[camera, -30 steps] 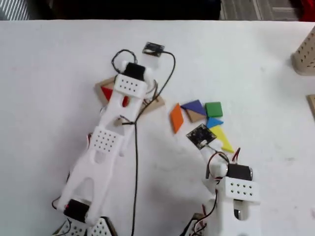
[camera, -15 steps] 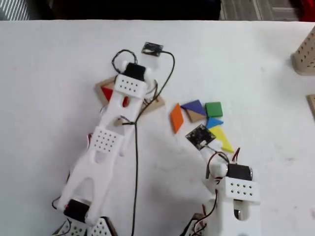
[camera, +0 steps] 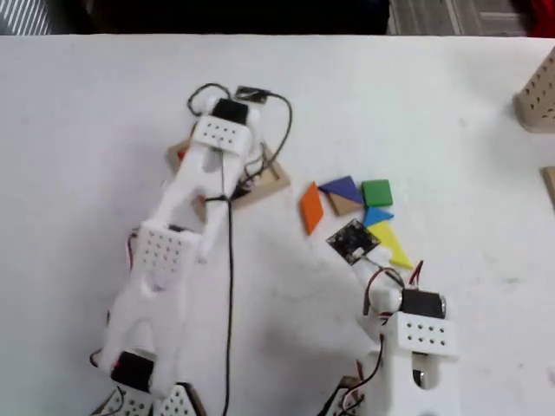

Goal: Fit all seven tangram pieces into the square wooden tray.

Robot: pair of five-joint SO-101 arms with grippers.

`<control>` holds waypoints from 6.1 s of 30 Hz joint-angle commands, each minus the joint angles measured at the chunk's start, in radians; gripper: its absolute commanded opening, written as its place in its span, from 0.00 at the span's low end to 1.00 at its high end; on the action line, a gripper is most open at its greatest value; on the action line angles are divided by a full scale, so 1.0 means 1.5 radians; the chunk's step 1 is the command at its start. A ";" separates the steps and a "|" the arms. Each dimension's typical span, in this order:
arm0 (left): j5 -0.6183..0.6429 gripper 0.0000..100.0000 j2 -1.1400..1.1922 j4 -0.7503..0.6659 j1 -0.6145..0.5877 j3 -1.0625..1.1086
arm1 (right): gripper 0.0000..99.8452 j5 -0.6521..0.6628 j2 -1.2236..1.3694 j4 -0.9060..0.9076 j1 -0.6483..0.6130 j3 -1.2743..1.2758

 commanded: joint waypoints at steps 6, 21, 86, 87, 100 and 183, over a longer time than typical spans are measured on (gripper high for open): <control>-0.017 0.02 -0.102 -0.162 -0.008 0.205 | 0.02 0.002 -0.008 0.009 -0.001 -0.003; -0.015 0.02 -0.299 -0.294 0.017 0.538 | 0.02 0.004 -0.008 0.009 0.001 -0.003; -0.145 0.24 -1.231 -0.385 -0.044 1.218 | 0.02 -0.173 -0.001 -0.077 0.161 -0.038; -0.145 0.22 -1.199 -0.403 -0.060 1.219 | 0.03 -0.172 -0.001 -0.076 0.160 -0.040; -0.057 0.13 -1.086 -0.644 -0.334 1.268 | 0.18 -0.205 0.070 0.109 0.084 -0.321; 0.020 0.30 -0.834 -0.656 -0.379 1.133 | 0.26 -0.195 0.832 0.013 -0.288 -0.746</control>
